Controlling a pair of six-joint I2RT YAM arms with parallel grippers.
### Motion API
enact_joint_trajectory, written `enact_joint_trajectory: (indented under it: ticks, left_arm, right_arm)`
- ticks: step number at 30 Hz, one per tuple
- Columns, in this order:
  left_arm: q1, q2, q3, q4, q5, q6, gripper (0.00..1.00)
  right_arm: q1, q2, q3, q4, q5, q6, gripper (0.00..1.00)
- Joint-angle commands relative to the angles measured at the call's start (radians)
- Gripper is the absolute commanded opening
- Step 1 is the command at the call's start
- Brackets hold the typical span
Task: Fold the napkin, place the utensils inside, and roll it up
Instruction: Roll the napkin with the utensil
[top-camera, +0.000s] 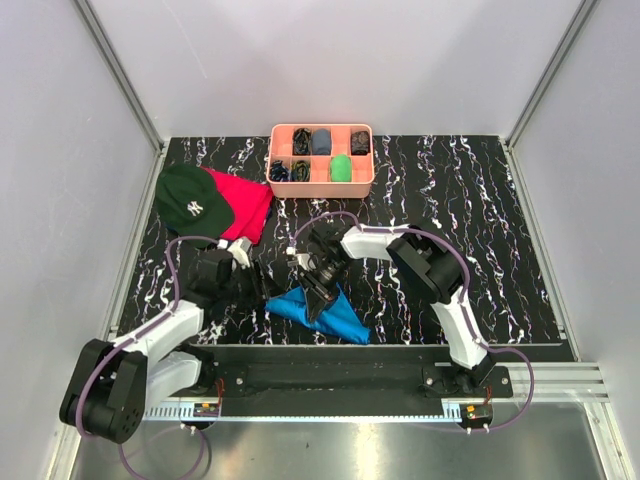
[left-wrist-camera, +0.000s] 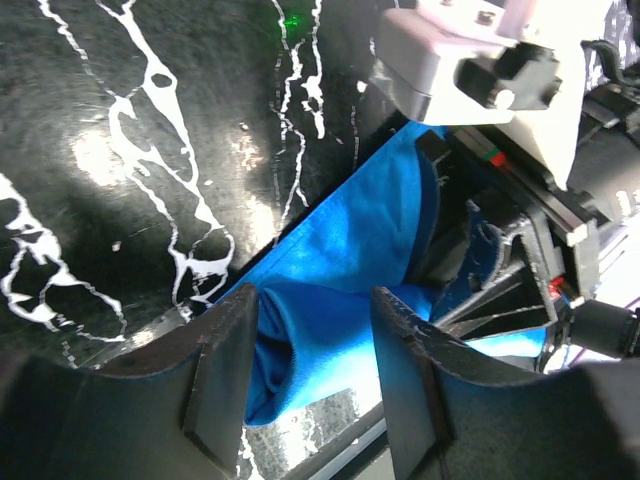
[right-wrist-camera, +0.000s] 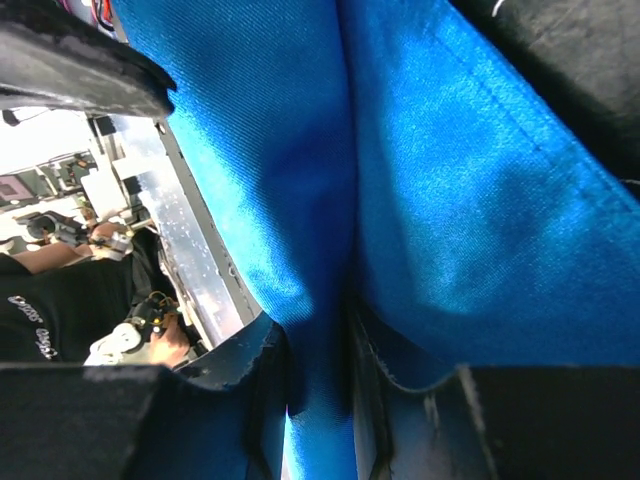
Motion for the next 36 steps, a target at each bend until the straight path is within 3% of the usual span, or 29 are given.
enact_joint_trajectory:
  ticks: [1, 2, 7, 14, 21, 25, 32, 36]
  left_arm:
    - [-0.01, 0.026, -0.012, 0.083, 0.045, -0.011, 0.47]
    - [-0.012, 0.034, -0.014, 0.083, 0.047, -0.011, 0.45]
    - [-0.013, 0.083, 0.005, 0.054, 0.03, -0.008, 0.14]
    - [-0.013, 0.149, 0.037, 0.0, 0.001, 0.0, 0.0]
    - [-0.013, 0.194, 0.065, -0.046, -0.028, 0.004, 0.0]
    - [-0.013, 0.229, 0.089, -0.077, -0.044, 0.009, 0.0]
    - [-0.012, 0.275, 0.115, -0.1, -0.045, 0.012, 0.0]
    - [-0.012, 0.295, 0.128, -0.1, -0.044, 0.017, 0.0]
  right_arm:
    - [-0.018, 0.052, 0.017, -0.008, 0.091, -0.007, 0.32]
    - [-0.021, 0.054, 0.018, -0.01, 0.091, -0.007, 0.32]
    - [-0.03, 0.048, 0.026, -0.005, 0.107, -0.004, 0.33]
    - [-0.033, -0.043, 0.024, 0.027, 0.228, 0.003, 0.54]
    - [-0.032, -0.218, -0.021, 0.105, 0.343, 0.028, 0.68]
    - [-0.009, -0.36, -0.116, 0.235, 0.453, -0.001, 0.77]
    - [0.178, -0.502, -0.293, 0.38, 0.783, -0.124, 0.83]
    - [0.217, -0.488, -0.31, 0.392, 0.832, -0.15, 0.83]
